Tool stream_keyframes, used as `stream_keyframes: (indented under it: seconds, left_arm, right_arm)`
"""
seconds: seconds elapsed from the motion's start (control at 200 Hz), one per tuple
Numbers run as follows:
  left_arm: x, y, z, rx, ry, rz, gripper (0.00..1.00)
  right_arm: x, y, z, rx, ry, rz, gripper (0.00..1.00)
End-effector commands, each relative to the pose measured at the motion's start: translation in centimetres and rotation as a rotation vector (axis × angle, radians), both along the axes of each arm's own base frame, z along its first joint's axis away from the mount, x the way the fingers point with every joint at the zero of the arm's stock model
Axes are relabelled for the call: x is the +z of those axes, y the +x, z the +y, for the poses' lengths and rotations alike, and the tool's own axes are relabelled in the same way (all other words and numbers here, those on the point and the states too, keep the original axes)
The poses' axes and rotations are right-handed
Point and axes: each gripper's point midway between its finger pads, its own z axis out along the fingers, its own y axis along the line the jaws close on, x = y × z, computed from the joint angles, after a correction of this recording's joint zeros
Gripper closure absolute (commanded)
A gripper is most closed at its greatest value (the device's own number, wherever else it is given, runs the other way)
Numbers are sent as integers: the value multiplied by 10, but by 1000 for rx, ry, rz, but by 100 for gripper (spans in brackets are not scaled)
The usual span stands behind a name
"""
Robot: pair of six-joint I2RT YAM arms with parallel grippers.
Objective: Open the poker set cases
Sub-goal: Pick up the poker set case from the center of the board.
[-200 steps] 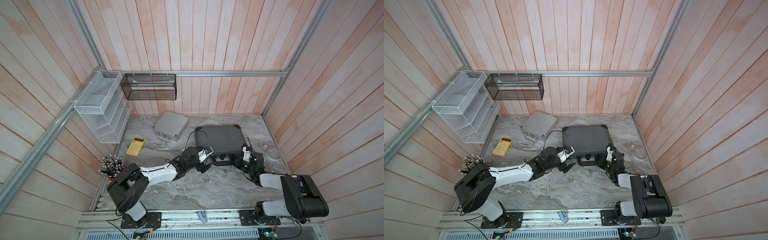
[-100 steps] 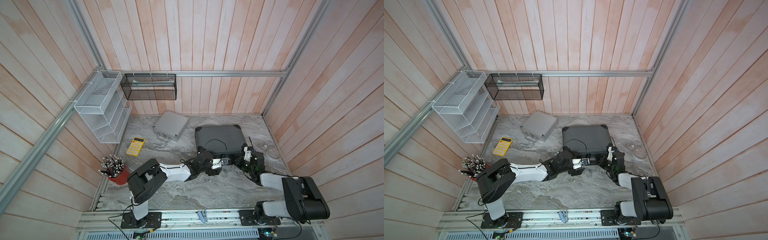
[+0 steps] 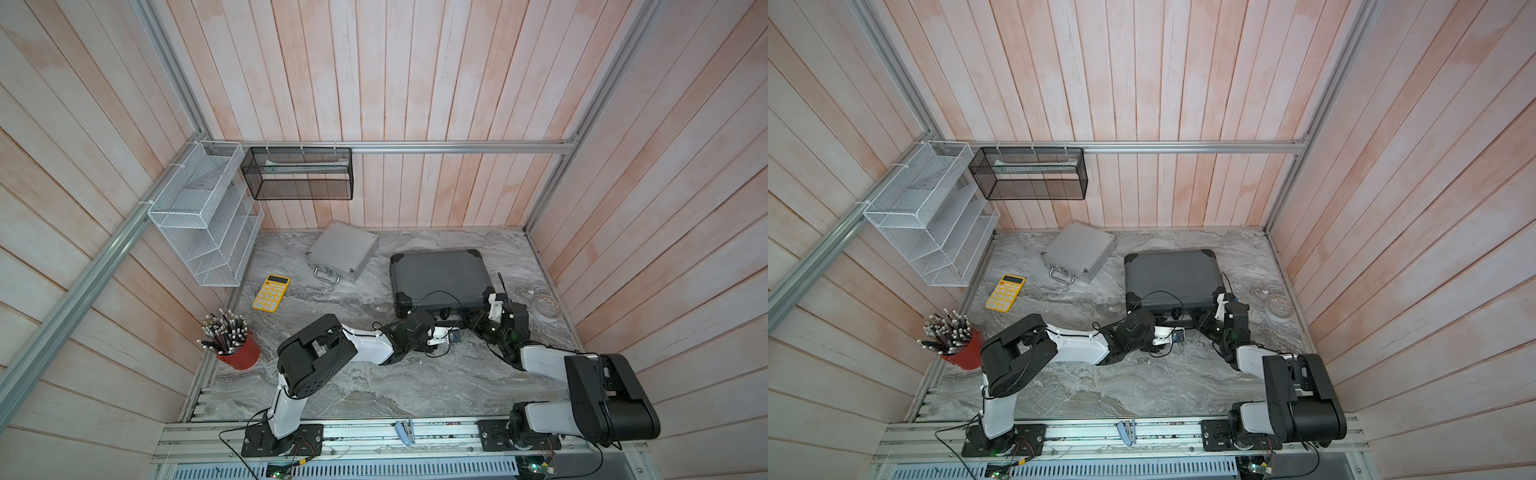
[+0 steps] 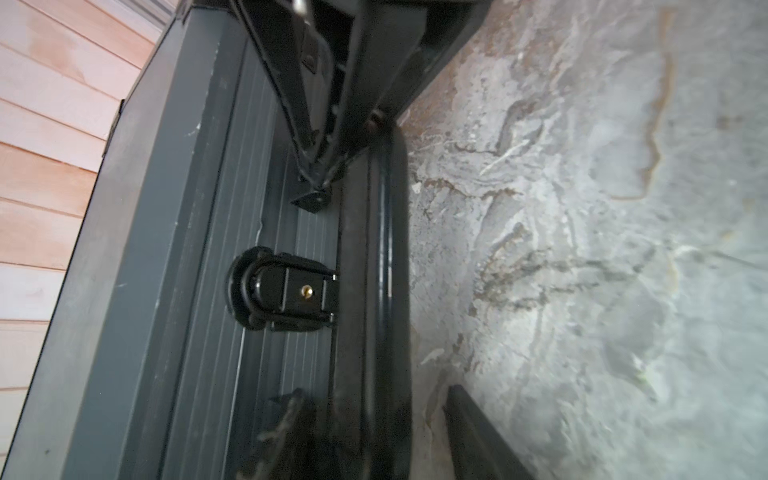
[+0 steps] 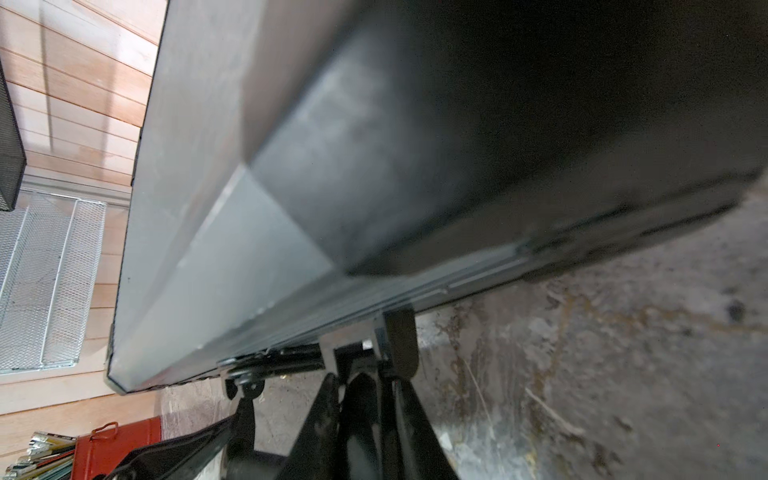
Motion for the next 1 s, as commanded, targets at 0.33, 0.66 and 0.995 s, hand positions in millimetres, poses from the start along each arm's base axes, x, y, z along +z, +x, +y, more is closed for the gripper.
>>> stream_keyframes:
  seconds: [0.33, 0.66, 0.995]
  left_arm:
    - [11, 17, -14, 32, -53, -85, 71]
    - [-11, 18, -13, 37, -7, -26, 98]
    - [-19, 27, -10, 52, 10, -13, 100]
  right_arm:
    - [38, 10, 14, 67, 29, -105, 84]
    - [37, 10, -2, 14, 3, -68, 69]
    - [45, 0, -45, -98, -53, -63, 48]
